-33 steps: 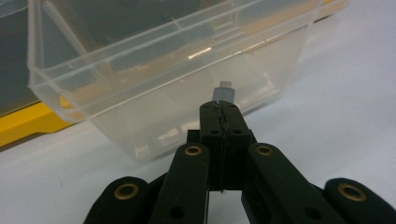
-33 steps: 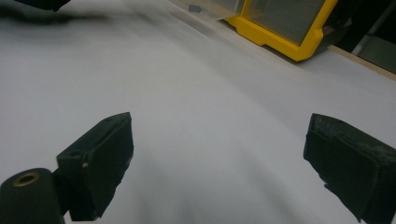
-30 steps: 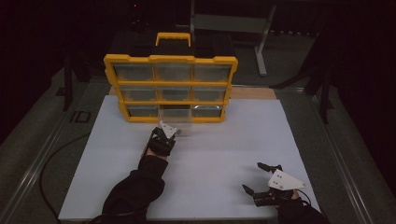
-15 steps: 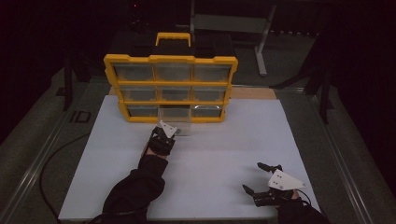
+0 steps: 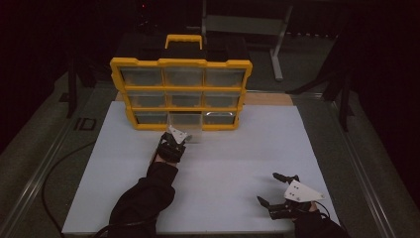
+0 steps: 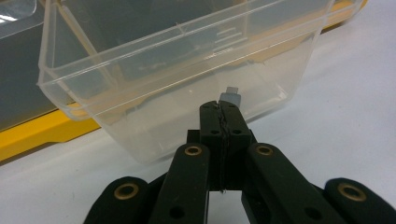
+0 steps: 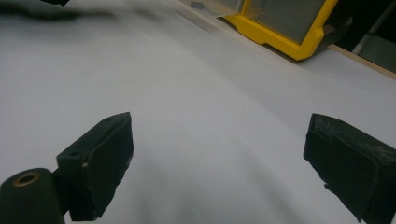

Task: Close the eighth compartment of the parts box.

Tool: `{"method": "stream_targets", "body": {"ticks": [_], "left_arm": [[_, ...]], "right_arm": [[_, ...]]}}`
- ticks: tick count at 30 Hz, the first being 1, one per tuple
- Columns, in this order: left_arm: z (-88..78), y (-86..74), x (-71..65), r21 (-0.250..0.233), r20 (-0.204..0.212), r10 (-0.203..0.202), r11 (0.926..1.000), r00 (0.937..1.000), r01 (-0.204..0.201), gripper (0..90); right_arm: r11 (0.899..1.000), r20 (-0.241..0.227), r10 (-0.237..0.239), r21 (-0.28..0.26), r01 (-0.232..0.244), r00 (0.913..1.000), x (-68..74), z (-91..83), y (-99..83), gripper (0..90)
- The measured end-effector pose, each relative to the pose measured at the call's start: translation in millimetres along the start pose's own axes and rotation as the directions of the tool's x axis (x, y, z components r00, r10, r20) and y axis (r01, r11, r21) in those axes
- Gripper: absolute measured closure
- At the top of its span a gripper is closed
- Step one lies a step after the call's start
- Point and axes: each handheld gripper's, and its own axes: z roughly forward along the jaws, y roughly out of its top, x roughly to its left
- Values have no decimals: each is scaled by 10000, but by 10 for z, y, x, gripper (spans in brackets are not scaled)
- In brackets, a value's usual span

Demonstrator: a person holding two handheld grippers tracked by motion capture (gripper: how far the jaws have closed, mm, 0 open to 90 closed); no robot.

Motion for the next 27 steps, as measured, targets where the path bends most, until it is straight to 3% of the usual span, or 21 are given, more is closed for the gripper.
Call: {"method": "stream_targets", "body": {"ticks": [27], "left_arm": [[110,111,5,-30,-58,103,9999,9999,-104,891]], "right_arm": [[10000,-18,-15,-1,15,10000,0,2,-1,83]]}}
